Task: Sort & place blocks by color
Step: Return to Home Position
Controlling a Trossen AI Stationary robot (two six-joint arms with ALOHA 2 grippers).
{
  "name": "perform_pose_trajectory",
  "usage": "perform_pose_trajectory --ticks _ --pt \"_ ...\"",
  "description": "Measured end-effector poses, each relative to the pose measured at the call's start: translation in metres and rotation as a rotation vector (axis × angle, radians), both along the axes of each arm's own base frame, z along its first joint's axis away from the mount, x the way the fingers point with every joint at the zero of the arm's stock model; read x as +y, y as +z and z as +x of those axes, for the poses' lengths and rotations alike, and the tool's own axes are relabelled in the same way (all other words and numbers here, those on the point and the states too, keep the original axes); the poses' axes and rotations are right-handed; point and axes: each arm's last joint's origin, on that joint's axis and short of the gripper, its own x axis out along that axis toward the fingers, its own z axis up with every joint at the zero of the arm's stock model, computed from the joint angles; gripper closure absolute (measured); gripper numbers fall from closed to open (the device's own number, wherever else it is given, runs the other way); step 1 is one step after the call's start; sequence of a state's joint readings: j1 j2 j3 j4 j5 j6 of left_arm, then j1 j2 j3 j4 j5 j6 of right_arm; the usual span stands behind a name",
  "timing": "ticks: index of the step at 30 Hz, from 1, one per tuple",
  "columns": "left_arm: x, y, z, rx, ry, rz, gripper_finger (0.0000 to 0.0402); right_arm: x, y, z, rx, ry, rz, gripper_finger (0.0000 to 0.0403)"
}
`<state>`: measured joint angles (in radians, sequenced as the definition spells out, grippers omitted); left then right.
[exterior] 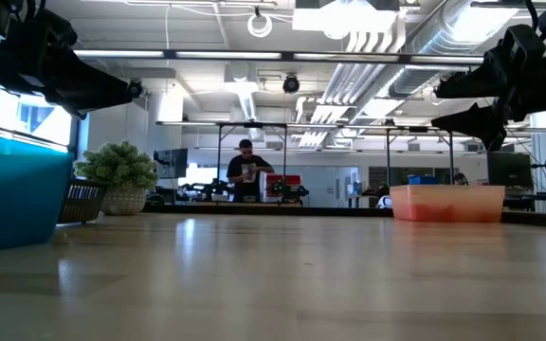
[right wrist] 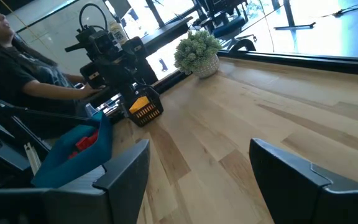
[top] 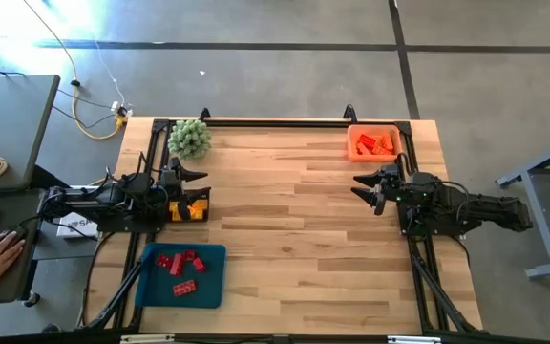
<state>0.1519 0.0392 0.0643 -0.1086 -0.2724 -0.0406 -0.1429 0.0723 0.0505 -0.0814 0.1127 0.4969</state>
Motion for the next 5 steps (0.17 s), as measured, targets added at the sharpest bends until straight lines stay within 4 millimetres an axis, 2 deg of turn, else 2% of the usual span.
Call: perform_pose_trajectory --ticks 5 --pt "0.0000 0.0000 0.0000 0.000 0.000 0.000 0.0193 0.0000 0.0000 0.0000 0.000 0.000 0.000 0.0142"
